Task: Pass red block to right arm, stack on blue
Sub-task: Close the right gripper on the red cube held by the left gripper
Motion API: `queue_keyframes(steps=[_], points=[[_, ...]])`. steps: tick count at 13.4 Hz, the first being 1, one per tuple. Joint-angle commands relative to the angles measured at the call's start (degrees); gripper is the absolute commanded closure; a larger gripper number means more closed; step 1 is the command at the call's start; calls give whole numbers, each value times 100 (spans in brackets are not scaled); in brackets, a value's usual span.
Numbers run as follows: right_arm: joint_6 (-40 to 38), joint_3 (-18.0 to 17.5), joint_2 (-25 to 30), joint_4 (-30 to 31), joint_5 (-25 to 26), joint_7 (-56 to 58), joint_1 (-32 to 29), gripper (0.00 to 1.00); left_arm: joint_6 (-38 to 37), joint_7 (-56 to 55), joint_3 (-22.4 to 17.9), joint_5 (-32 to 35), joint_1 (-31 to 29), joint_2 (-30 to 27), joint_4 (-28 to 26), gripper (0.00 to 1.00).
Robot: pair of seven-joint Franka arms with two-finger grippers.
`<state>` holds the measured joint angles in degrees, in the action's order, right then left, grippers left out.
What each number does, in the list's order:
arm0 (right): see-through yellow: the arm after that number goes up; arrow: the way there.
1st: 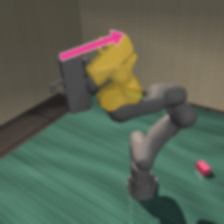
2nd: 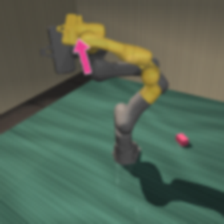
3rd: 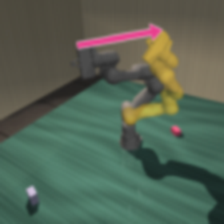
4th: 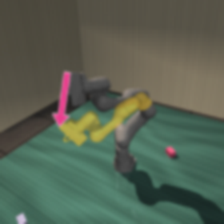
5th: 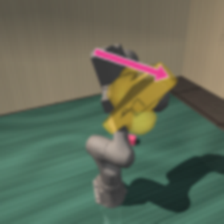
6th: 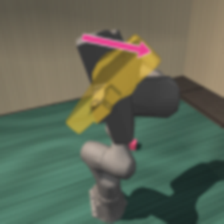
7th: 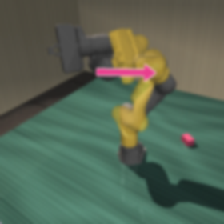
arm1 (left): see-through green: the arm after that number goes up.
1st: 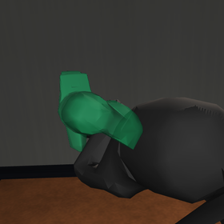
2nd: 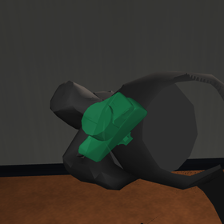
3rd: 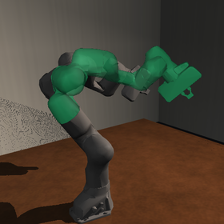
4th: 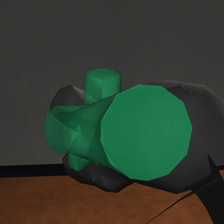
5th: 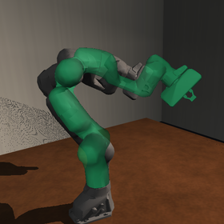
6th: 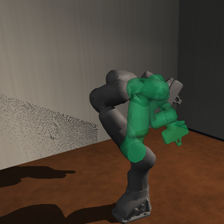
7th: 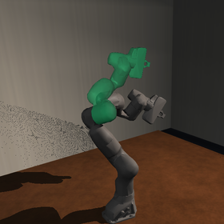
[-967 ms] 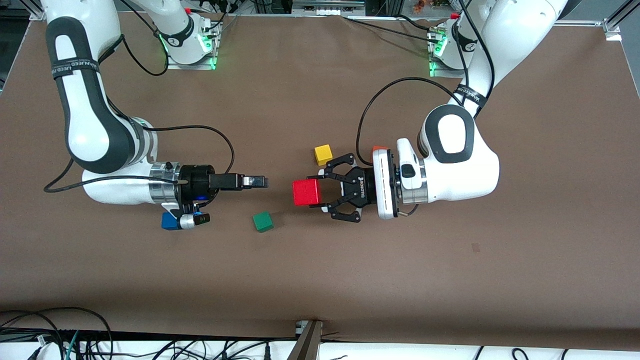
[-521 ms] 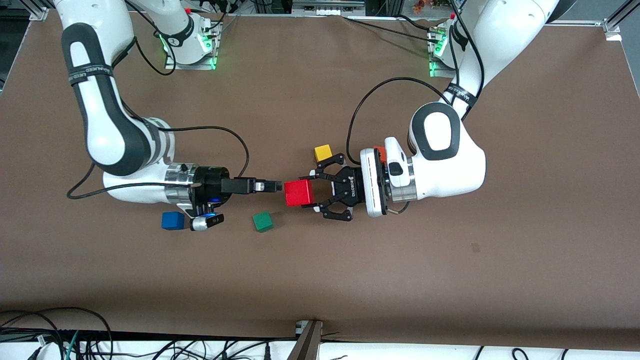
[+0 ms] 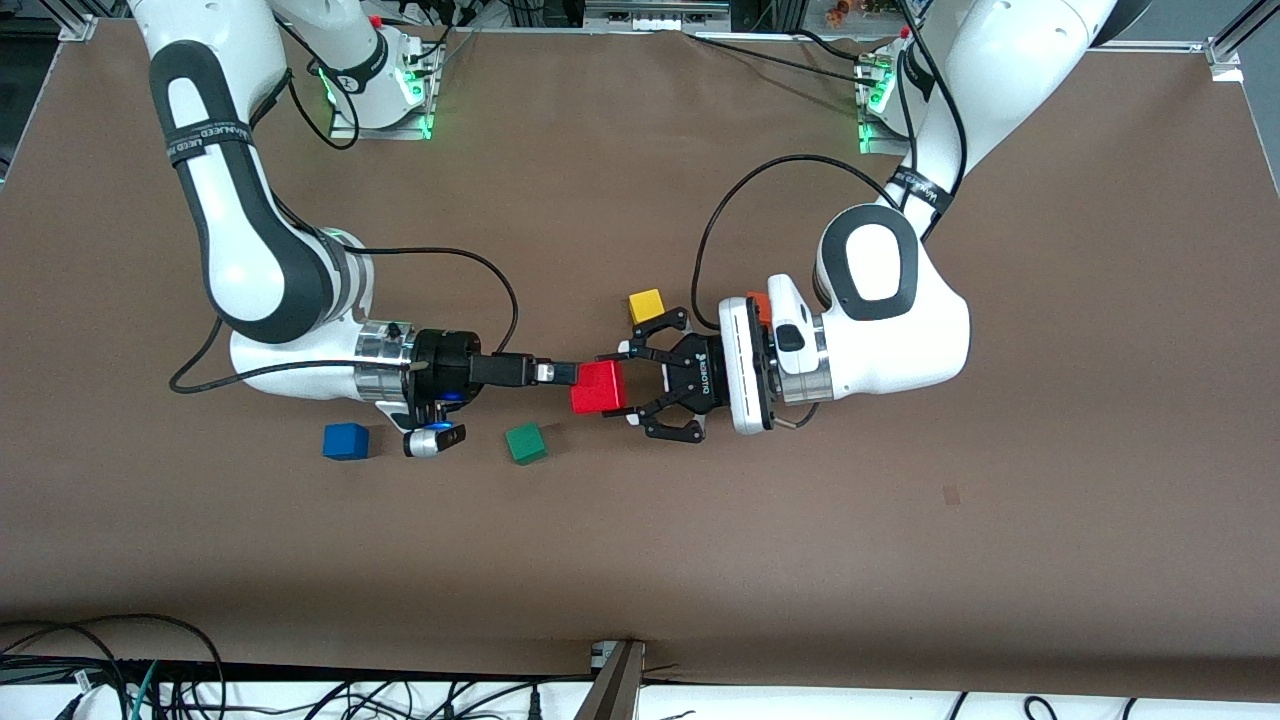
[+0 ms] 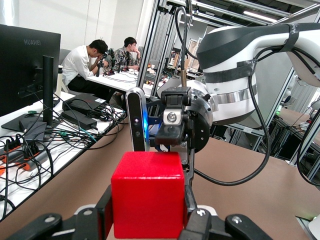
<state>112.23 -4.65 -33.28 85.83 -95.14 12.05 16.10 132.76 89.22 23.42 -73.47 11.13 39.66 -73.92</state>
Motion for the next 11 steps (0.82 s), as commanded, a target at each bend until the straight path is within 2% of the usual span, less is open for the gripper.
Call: queue_keyframes(steps=[1, 8, 11], points=[[114, 17, -47, -110, -154, 53, 69, 0, 83, 166, -13, -202, 100, 103, 185, 100], [-473, 35, -599, -733, -215, -124, -282, 0, 83, 166, -13, -202, 100, 129, 177, 100], [-834, 43, -925, -866, -680, -62, -318, 0, 83, 166, -13, -202, 109, 129, 177, 100]])
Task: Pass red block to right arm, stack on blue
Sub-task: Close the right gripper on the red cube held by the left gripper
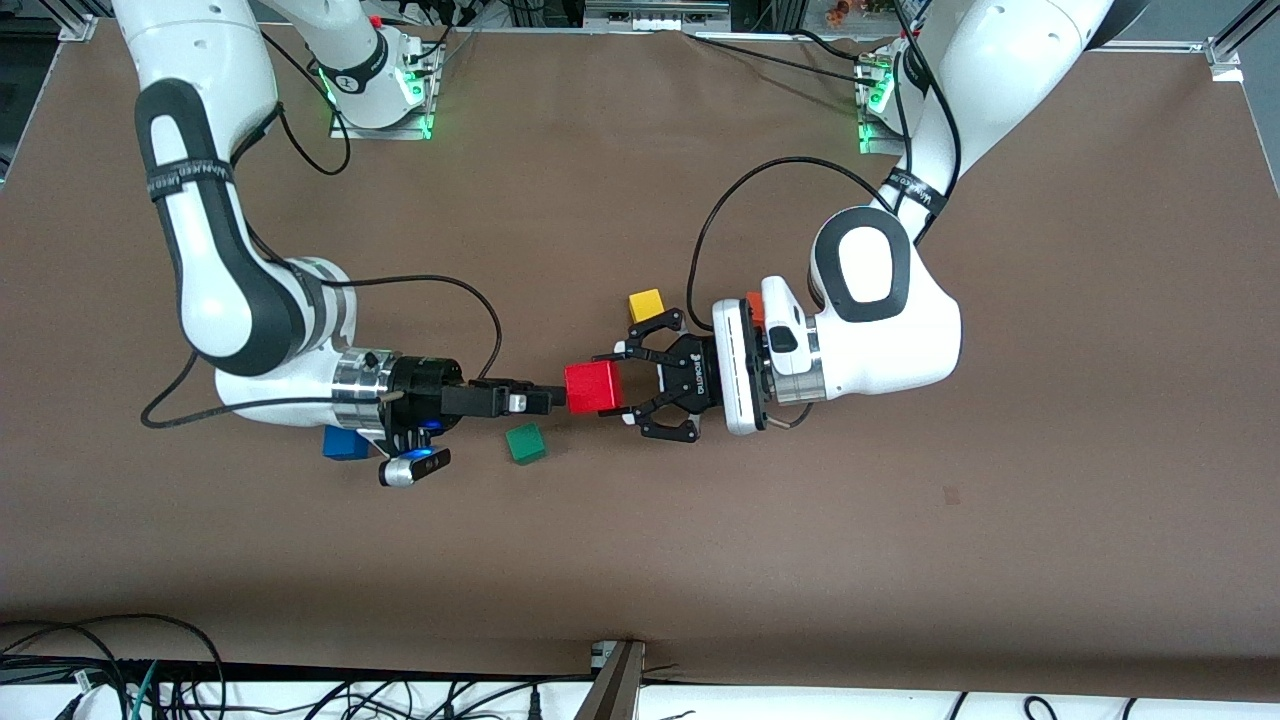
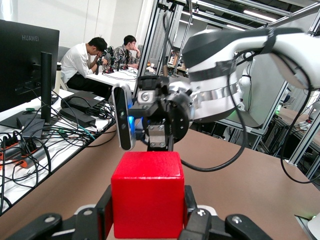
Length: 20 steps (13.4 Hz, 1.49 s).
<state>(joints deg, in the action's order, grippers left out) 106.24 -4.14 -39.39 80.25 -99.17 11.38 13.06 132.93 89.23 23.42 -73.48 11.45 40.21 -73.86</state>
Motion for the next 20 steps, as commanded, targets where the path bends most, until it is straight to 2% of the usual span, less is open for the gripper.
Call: queue_keyframes(steps=[1, 5, 12, 20], points=[[-279, -25, -358, -317, -322, 5, -5, 0, 66, 174, -13, -202, 77, 75, 171, 100], [-499, -43, -429, -334, -753, -162, 13, 0, 66, 174, -13, -202, 77, 84, 162, 100], [-658, -34, -420, -308, -744, -39, 74, 2, 75, 174, -22, -194, 112, 128, 171, 100], [-631, -34, -429, -299, -744, 31, 83, 24, 260, 183, -13, -194, 182, 171, 179, 100]])
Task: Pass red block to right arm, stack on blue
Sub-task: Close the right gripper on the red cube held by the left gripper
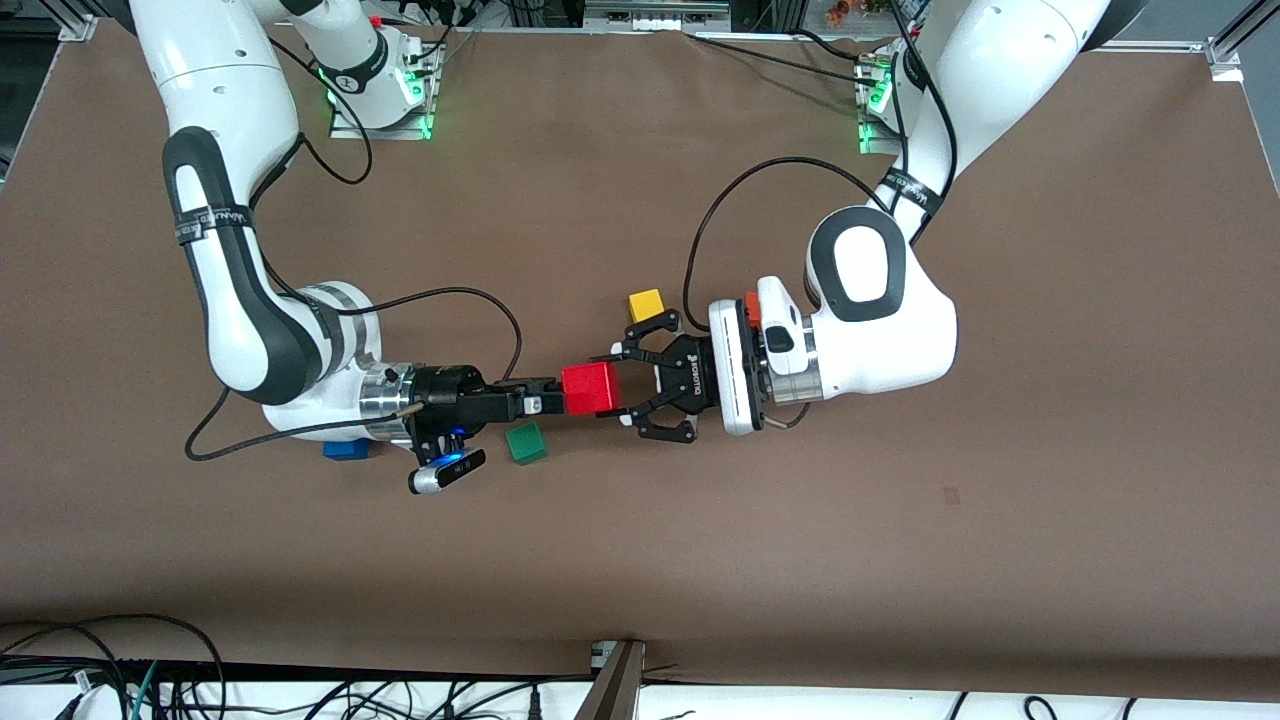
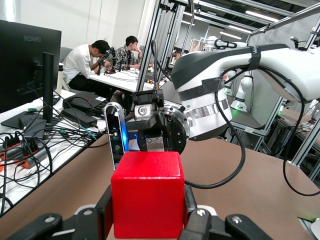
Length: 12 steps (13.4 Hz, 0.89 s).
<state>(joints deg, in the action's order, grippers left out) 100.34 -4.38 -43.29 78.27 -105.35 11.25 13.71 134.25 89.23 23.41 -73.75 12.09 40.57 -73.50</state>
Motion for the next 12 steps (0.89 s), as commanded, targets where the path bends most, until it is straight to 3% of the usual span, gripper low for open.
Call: queue_keyframes(steps=[1, 10, 11, 12], points=[[-41, -10, -48, -102, -126, 44, 18, 26, 128, 183, -12, -167, 118, 135, 143, 100], [-50, -10, -48, -102, -99, 96, 18, 60, 146, 122, -12, -184, 145, 170, 143, 100], [-50, -10, -48, -102, -91, 96, 9, 66, 146, 87, -12, -193, 145, 162, 143, 88], [-50, -10, -48, -102, -91, 96, 9, 73, 137, 77, -12, -219, 145, 162, 143, 64]])
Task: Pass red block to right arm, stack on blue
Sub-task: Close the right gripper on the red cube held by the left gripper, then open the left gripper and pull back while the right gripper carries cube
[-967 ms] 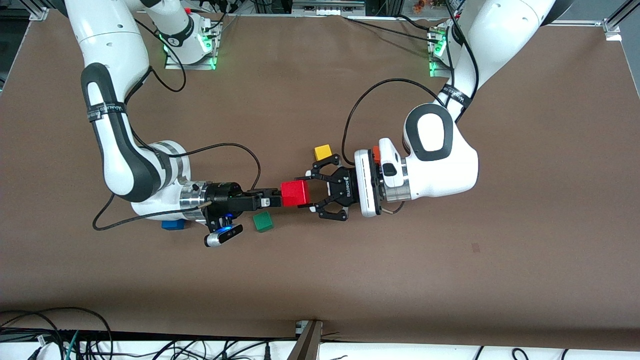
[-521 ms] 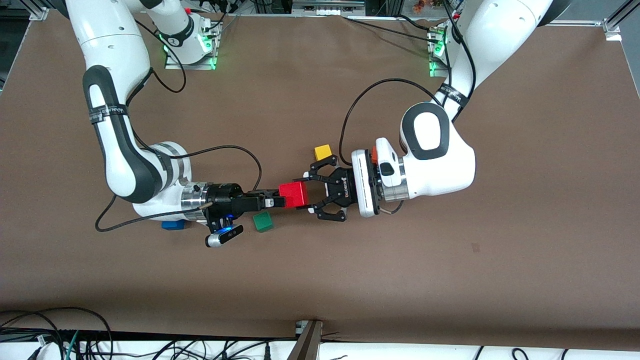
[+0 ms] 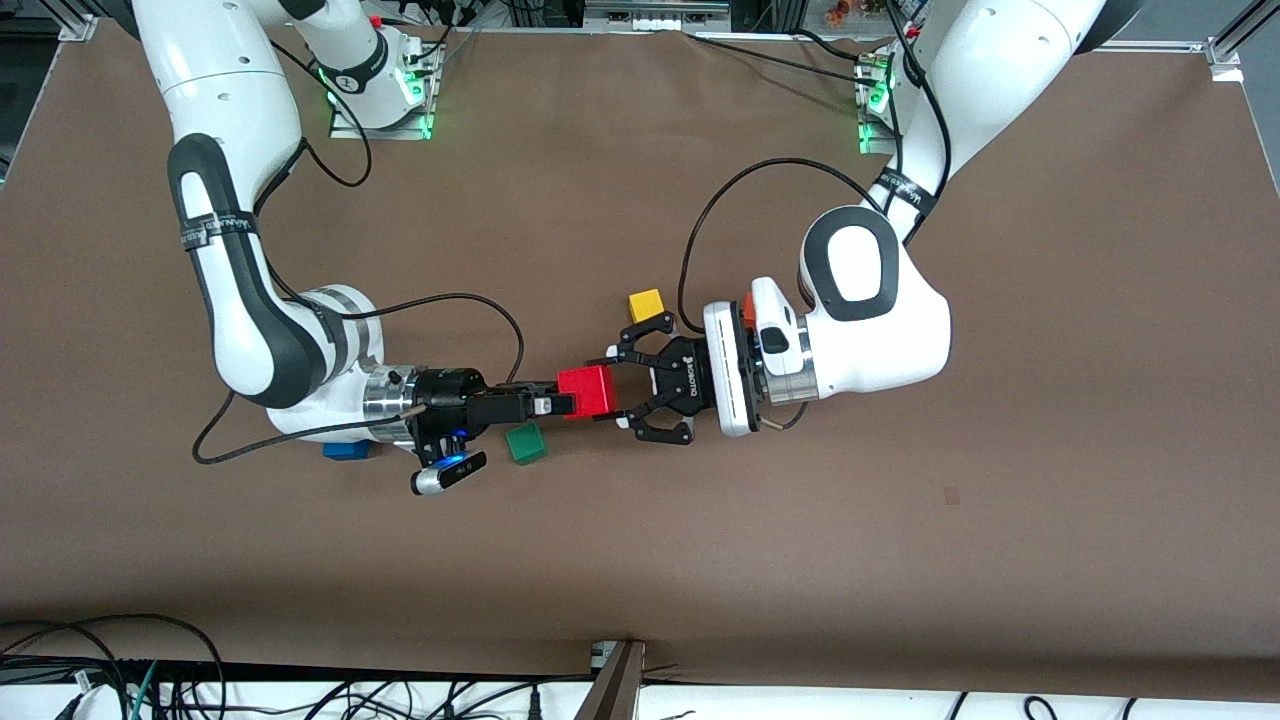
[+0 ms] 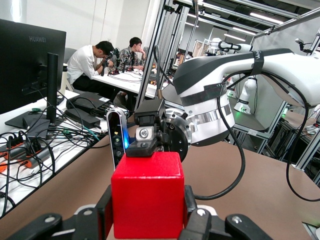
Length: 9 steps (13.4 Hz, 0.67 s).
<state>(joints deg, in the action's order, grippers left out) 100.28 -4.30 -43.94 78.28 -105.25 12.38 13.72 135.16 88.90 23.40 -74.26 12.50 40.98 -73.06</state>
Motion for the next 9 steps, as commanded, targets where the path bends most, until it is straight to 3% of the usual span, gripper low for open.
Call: queue_keyframes(steps=[1, 5, 9], points=[[-44, -1, 17, -103, -92, -8, 8, 81, 45, 93, -11, -176, 104, 121, 99, 1], [-87, 34, 17, -129, 161, 123, -62, 100, 36, -83, -11, -159, 95, 95, 99, 0], [-210, 43, 69, -164, 750, 124, -317, 100, -43, -601, -46, -80, -19, 25, 99, 0]])
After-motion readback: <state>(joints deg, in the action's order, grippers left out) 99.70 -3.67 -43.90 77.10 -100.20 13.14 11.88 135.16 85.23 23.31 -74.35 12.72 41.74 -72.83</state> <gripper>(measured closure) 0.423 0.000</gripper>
